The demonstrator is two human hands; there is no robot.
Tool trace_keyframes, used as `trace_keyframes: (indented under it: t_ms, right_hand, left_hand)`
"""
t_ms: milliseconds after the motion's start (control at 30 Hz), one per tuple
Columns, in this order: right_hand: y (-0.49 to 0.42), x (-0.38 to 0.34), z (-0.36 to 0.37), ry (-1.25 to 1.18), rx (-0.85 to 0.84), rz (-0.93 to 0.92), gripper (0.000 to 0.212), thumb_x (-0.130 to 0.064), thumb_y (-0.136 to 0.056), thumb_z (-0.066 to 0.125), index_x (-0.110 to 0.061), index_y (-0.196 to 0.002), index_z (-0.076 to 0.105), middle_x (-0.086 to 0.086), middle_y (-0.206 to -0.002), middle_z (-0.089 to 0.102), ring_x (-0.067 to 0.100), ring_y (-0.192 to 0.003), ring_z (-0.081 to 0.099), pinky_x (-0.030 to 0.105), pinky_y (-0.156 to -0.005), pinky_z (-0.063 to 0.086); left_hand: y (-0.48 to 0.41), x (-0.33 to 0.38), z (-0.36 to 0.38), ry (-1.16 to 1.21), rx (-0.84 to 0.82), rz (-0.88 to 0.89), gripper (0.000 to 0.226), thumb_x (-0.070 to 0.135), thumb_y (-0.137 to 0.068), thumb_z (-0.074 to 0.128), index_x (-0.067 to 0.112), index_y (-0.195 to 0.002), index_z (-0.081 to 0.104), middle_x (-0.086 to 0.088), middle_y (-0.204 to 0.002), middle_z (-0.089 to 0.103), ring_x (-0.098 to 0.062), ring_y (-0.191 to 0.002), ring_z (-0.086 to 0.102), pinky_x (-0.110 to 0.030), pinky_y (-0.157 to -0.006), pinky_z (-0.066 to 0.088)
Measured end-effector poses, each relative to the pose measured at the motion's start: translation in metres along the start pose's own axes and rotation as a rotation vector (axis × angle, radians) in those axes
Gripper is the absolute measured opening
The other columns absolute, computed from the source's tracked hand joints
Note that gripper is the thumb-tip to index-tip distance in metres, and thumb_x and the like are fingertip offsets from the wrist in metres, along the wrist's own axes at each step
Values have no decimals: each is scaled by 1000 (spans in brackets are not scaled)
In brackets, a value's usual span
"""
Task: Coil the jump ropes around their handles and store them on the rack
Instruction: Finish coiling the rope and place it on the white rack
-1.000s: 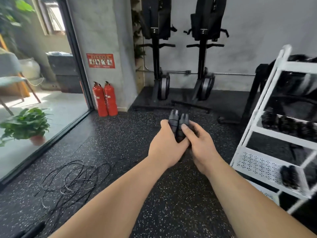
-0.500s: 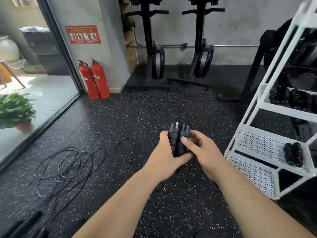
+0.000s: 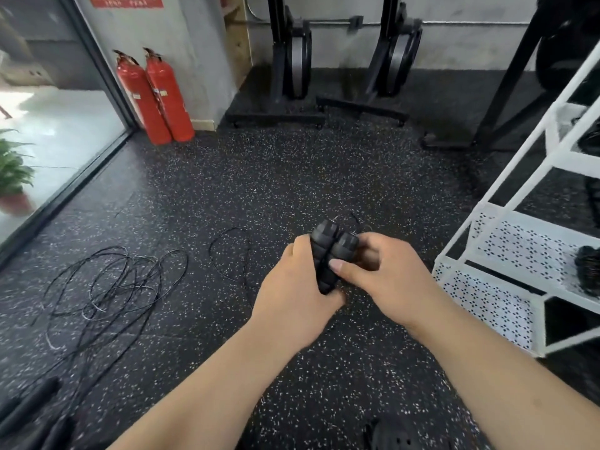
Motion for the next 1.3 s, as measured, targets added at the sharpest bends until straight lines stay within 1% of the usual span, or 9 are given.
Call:
trace_keyframes:
  t_ms: [267, 400, 467, 533, 667, 767, 933, 1100, 1300]
  right_hand:
    - [-6, 4, 13, 86, 29, 21, 21, -41, -89, 83, -30, -104, 74, -15, -97, 79, 0, -93, 72, 35, -84, 56]
    - [-11, 0, 12, 449, -130, -21, 21, -52, -95, 70, -33, -104, 74, -17, -99, 77, 4, -94, 71, 42, -91, 58]
    - [-11, -8, -6, 590, -35, -59, 17, -44, -98, 70, -38, -114, 71, -23, -102, 72, 2, -95, 68, 39, -91, 59]
    - [-8, -17, -17, 695, 73, -107, 39, -38, -98, 72, -41, -134, 59, -22, -118, 63, 5, -104, 64, 38, -92, 59]
    - [-3, -15, 14, 801, -120, -181, 79, -11, -96, 67, -35, -161, 29, -13, -153, 42, 14, -138, 44, 37, -108, 48]
    - [1, -4, 26, 841, -232, -123, 54, 1, -93, 53, -32, -136, 46, -6, -119, 62, 21, -104, 62, 43, -89, 55]
    - [5, 2, 31, 974, -247, -74, 21, -9, -102, 48, -26, -110, 40, -4, -85, 52, 17, -73, 56, 38, -59, 43]
    - [-1, 1, 28, 917, -184, -57, 21, -8, -101, 47, -26, -100, 38, -3, -83, 53, 17, -71, 55, 38, -59, 40]
    - [-6, -5, 21, 847, -196, -97, 18, -11, -104, 45, -27, -98, 42, -2, -84, 56, 18, -71, 58, 44, -65, 52]
  left_hand:
    - [-10, -10, 1, -119, 32, -48, 50, 48, -87, 73, 30, -115, 36, 8, -106, 60, -23, -92, 65, -42, -78, 57]
    - [-16, -17, -11, -219, 7, -45, 45, 49, -84, 72, 30, -107, 38, 12, -92, 58, -21, -81, 60, -37, -71, 49]
    - [-19, -24, -18, -185, -29, -63, 45, 45, -83, 73, 30, -110, 41, 15, -90, 60, -17, -81, 63, -37, -70, 52]
    - [-19, -25, -17, -161, -110, -35, 48, 42, -82, 74, 30, -114, 41, 12, -91, 63, -14, -80, 64, -37, -70, 54]
    - [-5, -14, 1, -227, -298, 104, 49, 39, -78, 74, 31, -113, 40, 10, -90, 63, -14, -79, 63, -38, -72, 55]
    - [0, -14, 8, -295, -335, 162, 46, 40, -81, 71, 32, -111, 37, 11, -89, 58, -10, -75, 59, -37, -65, 46]
    - [2, -18, 9, -445, -290, 225, 48, 45, -86, 68, 34, -117, 34, 11, -109, 51, -16, -87, 55, -36, -76, 46]
    - [3, -8, 1, -471, -153, 201, 63, 51, -89, 62, 33, -143, 33, 10, -121, 55, -22, -96, 64, -42, -85, 56]
    - [1, -3, -9, -459, -25, 190, 55, 52, -91, 64, 36, -137, 39, 13, -116, 61, -18, -93, 65, -37, -79, 55]
Point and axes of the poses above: each hand's wrist, its own y-axis away from the middle knuckle, its own z-axis out of the palm, x = y × z, the point moved 9 cm from there along -y, towards the middle knuckle
